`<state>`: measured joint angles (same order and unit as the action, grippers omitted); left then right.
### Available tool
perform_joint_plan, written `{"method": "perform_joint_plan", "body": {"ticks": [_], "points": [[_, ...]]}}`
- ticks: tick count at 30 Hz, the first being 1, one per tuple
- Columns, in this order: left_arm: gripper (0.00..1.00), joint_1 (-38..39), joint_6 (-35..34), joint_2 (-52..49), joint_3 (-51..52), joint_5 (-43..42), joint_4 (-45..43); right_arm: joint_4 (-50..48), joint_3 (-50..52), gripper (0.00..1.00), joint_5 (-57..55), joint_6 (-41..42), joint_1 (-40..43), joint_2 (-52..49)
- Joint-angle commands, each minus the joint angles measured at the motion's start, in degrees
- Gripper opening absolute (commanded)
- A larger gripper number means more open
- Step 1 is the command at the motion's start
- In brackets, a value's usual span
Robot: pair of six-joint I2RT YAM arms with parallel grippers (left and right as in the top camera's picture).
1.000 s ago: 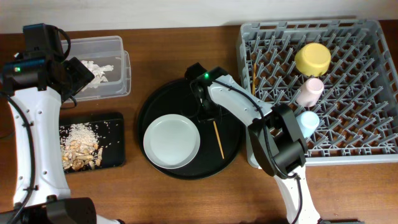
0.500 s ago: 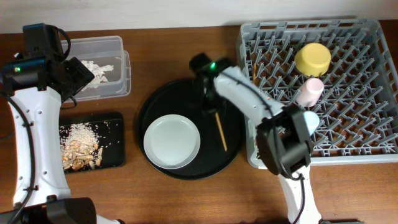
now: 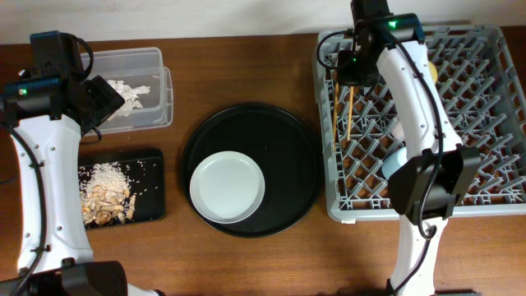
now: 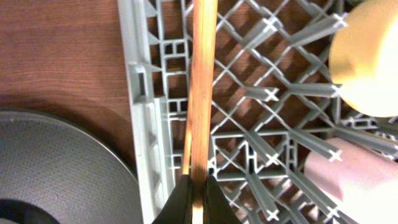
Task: Sort waste into correct bins and load items into the dishwasher rack
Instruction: 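Carry the second chopstick into the rack beside the first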
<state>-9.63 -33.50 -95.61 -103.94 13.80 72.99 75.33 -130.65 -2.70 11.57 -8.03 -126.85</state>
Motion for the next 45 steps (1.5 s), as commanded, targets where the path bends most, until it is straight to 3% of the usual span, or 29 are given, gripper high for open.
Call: {"method": "perform_joint_plan", "body": {"ticks": [1, 3, 9, 18, 22, 24, 27, 36, 45], "points": [[0.99, -0.28, -0.33, 0.72, -0.46, 0.59, -0.09, -3.02, 3.32, 0.04, 3.65, -3.65, -0.92, -1.27], [0.99, -0.28, -0.35, 0.72, -0.46, 0.59, -0.09, -4.26, 4.63, 0.06, 3.98, -3.82, -1.07, -1.27], [0.99, -0.28, -0.35, 0.72, -0.46, 0.59, -0.09, -4.85, 5.79, 0.22, 4.0, -3.82, -0.96, -1.27], [0.99, -0.28, -0.35, 0.72, -0.46, 0.59, -0.09, -0.02, 2.19, 0.3, 8.7, -3.61, -0.9, 1.05], [0.99, -0.28, -0.35, 0.72, -0.46, 0.59, -0.09, 7.23, -4.94, 0.55, 4.76, -3.17, 0.04, 4.59], [0.99, -0.28, -0.35, 0.72, -0.46, 0.59, -0.09, 11.78, -8.72, 0.64, -1.55, 0.87, 2.12, 6.56], [0.99, -0.28, -0.33, 0.72, -0.46, 0.59, -0.09, 16.31, -11.1, 0.98, -7.45, 4.42, 6.67, 9.11], [0.99, -0.28, -0.35, 0.72, -0.46, 0.59, -0.09, 21.75, -10.14, 0.98, -4.04, 4.39, 22.88, 9.18], [0.99, -0.28, -0.35, 0.72, -0.46, 0.57, -0.09, 21.77, -10.14, 0.98, -3.54, 4.37, 26.84, 9.16]]}}
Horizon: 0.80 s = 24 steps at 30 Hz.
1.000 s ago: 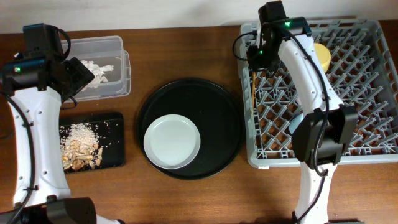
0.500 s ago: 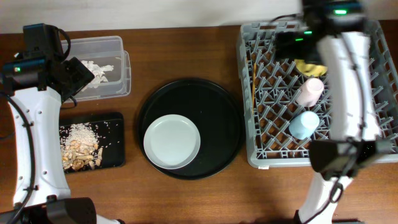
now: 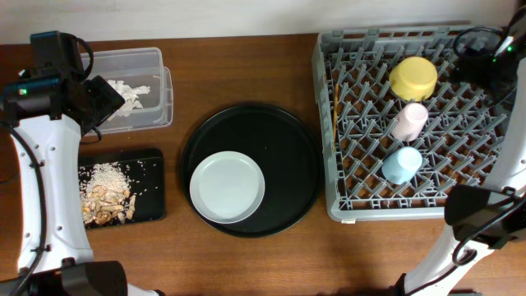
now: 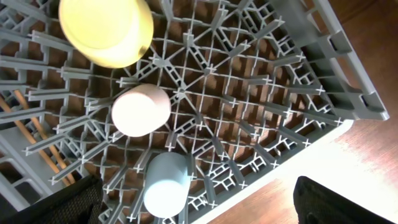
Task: Sort waste into correct bins and load items into the dishwasher rack
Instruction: 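Carry the second chopstick into the rack beside the first, then reach the right gripper to the white plate and grip its rim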
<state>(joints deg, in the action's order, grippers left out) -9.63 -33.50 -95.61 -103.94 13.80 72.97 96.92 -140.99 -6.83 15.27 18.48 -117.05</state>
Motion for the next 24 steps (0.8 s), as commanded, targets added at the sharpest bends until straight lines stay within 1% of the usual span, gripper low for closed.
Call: {"method": "perform_joint_plan", "body": {"ticks": [1, 15, 17, 18, 20, 22, 24], "points": [[0.99, -0.28, -0.35, 0.72, -0.46, 0.55, -0.09, 0.17, 0.2, 0.99, 0.59, 0.7, 0.33, -0.63], [0.99, -0.28, -0.35, 0.72, -0.46, -0.07, -0.07, 0.17, 0.2, 0.98, 0.59, 0.68, 0.28, -0.63], [0.99, -0.28, -0.35, 0.72, -0.46, -0.07, -0.07, -3.26, 0.2, 0.98, 0.9, 2.6, 0.28, -0.63], [0.99, -0.28, -0.35, 0.72, -0.46, -0.07, -0.07, -5.55, 0.2, 0.98, 2.45, 4.28, 0.28, -0.63], [0.99, -0.28, -0.35, 0.72, -0.46, -0.09, -0.09, -7.58, 0.2, 0.98, 12.09, 6.97, 0.22, -0.63], [0.99, -0.28, -0.35, 0.72, -0.46, -0.07, -0.07, -5.66, 0.2, 0.98, 24.87, 6.91, 0.24, -0.63], [0.99, -0.28, -0.35, 0.72, -0.46, -0.26, -0.07, -4.07, 0.24, 0.98, 35.39, 6.86, -0.15, -0.7]]}}
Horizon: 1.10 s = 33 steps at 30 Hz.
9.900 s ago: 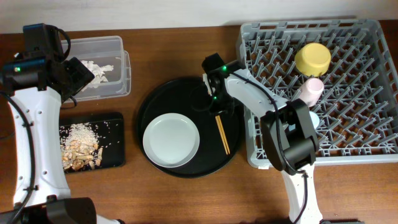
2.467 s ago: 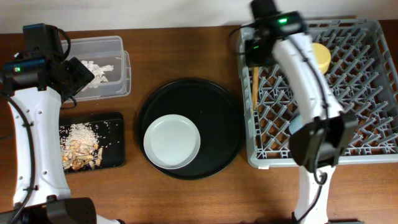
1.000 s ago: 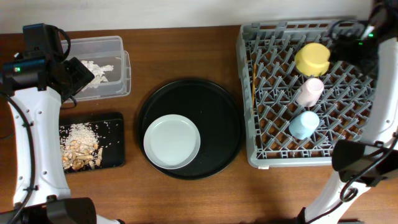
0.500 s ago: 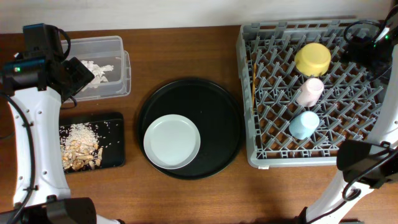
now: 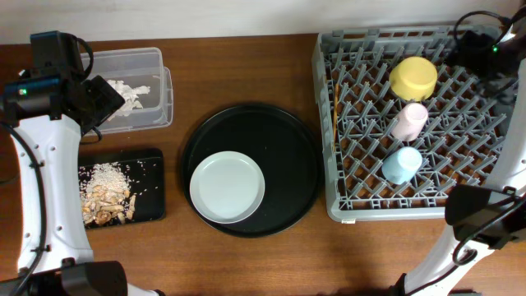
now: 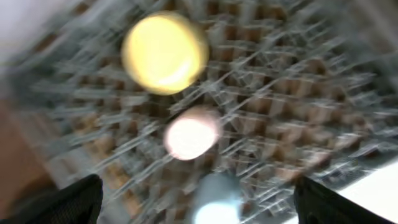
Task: Sort waste into correct bins and load items into the dishwasher rack
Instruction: 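Reach the right gripper to the white plate and grip its rim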
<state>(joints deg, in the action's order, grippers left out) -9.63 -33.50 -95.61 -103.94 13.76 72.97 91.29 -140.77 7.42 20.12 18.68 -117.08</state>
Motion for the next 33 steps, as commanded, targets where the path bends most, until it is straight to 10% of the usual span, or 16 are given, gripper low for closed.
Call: {"method": "perform_joint_plan", "body": {"ticks": [1, 5, 15, 23, 26, 33], "points": [[0.99, -0.28, -0.35, 0.72, -0.46, -0.9, -0.09, 1.88, 0.35, 0.98, 24.94, 0.63, -1.46, -0.72], [0.99, -0.31, -0.35, 0.72, -0.46, -0.7, 0.17, 5.57, 1.99, 0.99, 22.8, -12.9, -13.22, -0.76], [0.99, -0.33, -0.35, 0.72, -0.46, 2.16, 1.29, -10.03, 23.12, 0.98, 4.52, -13.03, -45.05, -1.38], [0.99, -4.87, -0.35, 0.72, -0.46, 3.63, 4.26, -30.01, 40.19, 0.98, 4.2, -8.66, -54.71, -1.38], [0.99, -5.18, -0.35, 0.72, -0.46, 3.63, 5.55, -36.17, 45.53, 0.8, 2.95, -3.54, -56.15, -1.38], [0.99, -5.18, -0.35, 0.72, -0.46, 3.61, 5.57, -46.18, 55.49, 0.73, 2.67, 0.59, -56.28, -1.38]]}}
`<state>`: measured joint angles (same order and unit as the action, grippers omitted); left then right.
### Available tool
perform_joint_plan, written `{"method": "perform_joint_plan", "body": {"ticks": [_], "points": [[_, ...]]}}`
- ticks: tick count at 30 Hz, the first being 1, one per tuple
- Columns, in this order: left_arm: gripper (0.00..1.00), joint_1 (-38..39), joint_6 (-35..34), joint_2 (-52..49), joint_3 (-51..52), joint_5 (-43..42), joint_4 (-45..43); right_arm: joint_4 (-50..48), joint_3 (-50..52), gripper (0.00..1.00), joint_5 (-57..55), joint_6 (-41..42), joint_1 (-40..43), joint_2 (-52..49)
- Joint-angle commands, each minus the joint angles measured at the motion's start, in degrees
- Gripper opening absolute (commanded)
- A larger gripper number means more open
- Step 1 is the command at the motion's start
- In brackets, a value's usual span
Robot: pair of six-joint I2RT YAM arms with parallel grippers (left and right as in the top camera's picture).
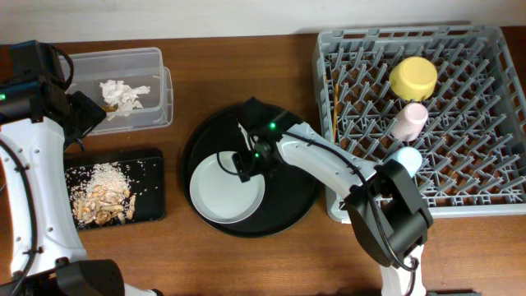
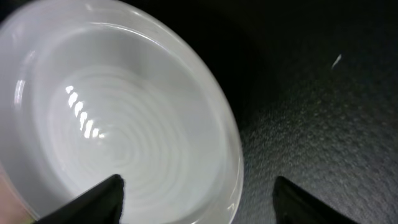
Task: Sort waste into correct bins and load items into the dishwasher rack
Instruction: 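Reach the right gripper to the white plate and grip its rim, then lift the white plate into the rack and stand it upright at the back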
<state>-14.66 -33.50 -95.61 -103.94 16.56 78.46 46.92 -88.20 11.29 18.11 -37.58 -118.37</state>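
Observation:
A white plate [image 1: 228, 187] lies on the round black tray [image 1: 288, 140] in mid-table. My right gripper [image 1: 244, 162] hangs low over the plate's upper right rim. In the wrist view it [image 2: 199, 205] is open, one finger over the plate [image 2: 124, 124] and the other over the tray [image 2: 311, 93]. The grey dishwasher rack [image 1: 485, 201] holds a yellow cup [image 1: 413, 78], a pink cup [image 1: 408, 121], a blue cup [image 1: 407, 154] and wooden chopsticks [image 1: 335, 86]. My left gripper [image 1: 82, 115] sits at the clear bin's left edge; its jaws do not show.
The clear bin [image 1: 156, 62] at the back left holds crumpled white paper [image 1: 119, 92]. In front of it a black rectangular tray [image 1: 152, 177] carries food scraps [image 1: 103, 193]. The right arm stretches from the rack's front left corner across the round tray.
My right gripper was high over the rack's far right corner and is now low over the white plate's rim, open. The left arm has shifted left, off the clear bin.
My right gripper was shut on the chopsticks over the rack's left side. Then the chopsticks lay in the rack and the gripper was open, high at the rack's far right. Now it is at the plate on the round tray.

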Motion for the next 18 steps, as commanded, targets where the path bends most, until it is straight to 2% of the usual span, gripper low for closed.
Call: {"method": "perform_joint_plan", "body": {"ticks": [1, 8, 14, 18], "points": [[0.99, -0.15, -0.35, 0.72, -0.46, 0.81, 0.09, -2.58, 4.0, 0.7, -1.25, 3.85, -0.02, -0.09], [0.99, -0.15, -0.35, 0.72, -0.46, 0.81, 0.09, -5.81, 8.92, 0.39, -1.29, 7.93, -0.02, -0.09], [0.99, -0.15, -0.35, 0.72, -0.46, 0.81, 0.09, -5.03, 7.43, 0.04, -1.22, 8.68, 0.5, 0.33], [0.99, -0.15, -0.35, 0.72, -0.46, 0.81, 0.09, 0.74, 1.44, 0.04, -1.62, 8.98, 2.21, 1.16]]}}
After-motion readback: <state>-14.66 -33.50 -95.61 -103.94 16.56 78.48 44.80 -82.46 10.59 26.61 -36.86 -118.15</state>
